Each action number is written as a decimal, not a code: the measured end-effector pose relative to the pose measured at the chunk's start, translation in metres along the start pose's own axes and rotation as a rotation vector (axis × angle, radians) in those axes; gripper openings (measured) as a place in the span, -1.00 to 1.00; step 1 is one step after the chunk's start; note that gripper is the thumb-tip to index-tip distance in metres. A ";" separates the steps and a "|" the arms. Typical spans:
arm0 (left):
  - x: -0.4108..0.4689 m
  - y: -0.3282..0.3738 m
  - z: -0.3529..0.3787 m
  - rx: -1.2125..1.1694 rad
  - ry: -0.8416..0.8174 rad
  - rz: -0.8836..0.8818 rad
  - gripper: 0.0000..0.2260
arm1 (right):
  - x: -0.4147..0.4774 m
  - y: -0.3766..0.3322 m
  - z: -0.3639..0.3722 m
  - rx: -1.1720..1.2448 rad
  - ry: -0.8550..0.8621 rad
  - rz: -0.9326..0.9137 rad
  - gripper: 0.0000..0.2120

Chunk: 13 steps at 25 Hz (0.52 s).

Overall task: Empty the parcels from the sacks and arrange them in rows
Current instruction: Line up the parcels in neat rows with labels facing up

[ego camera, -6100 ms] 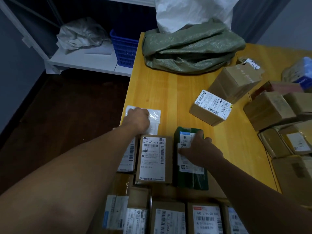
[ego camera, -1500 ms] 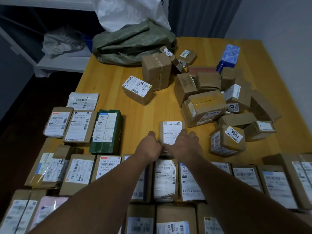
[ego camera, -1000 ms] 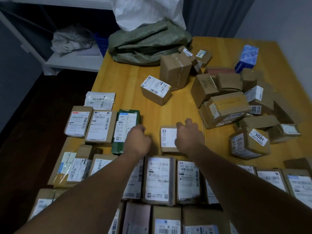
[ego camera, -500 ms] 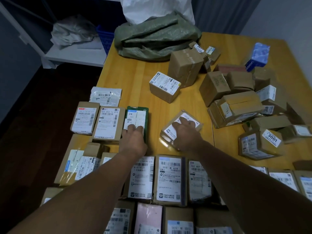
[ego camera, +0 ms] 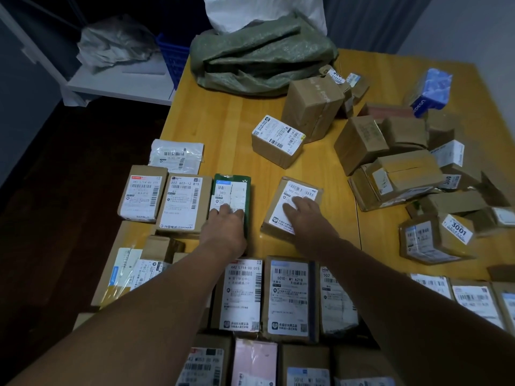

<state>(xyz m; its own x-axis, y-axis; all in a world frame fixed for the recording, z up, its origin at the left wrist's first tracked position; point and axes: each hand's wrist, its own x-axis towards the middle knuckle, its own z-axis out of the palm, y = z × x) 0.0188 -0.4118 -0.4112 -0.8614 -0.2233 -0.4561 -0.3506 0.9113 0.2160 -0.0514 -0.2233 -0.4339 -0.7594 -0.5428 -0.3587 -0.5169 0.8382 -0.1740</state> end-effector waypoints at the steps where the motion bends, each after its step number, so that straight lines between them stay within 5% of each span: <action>1: 0.001 -0.001 0.000 -0.008 0.002 0.005 -0.46 | -0.001 -0.002 -0.001 -0.013 0.008 -0.060 -0.26; 6: 0.001 -0.001 -0.001 -0.043 0.003 -0.001 -0.52 | -0.008 -0.017 -0.002 0.142 0.029 -0.190 -0.47; 10: 0.000 -0.001 0.000 -0.054 -0.001 0.017 -0.48 | 0.000 -0.029 -0.003 0.283 0.239 0.048 -0.52; 13: 0.001 -0.004 0.000 -0.059 0.003 0.014 -0.45 | 0.007 -0.033 0.000 0.212 0.134 0.105 -0.48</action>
<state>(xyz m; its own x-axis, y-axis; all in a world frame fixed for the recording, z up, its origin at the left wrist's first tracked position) 0.0196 -0.4155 -0.4127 -0.8676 -0.2121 -0.4498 -0.3597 0.8922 0.2731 -0.0397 -0.2551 -0.4312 -0.8574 -0.4427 -0.2625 -0.3489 0.8749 -0.3360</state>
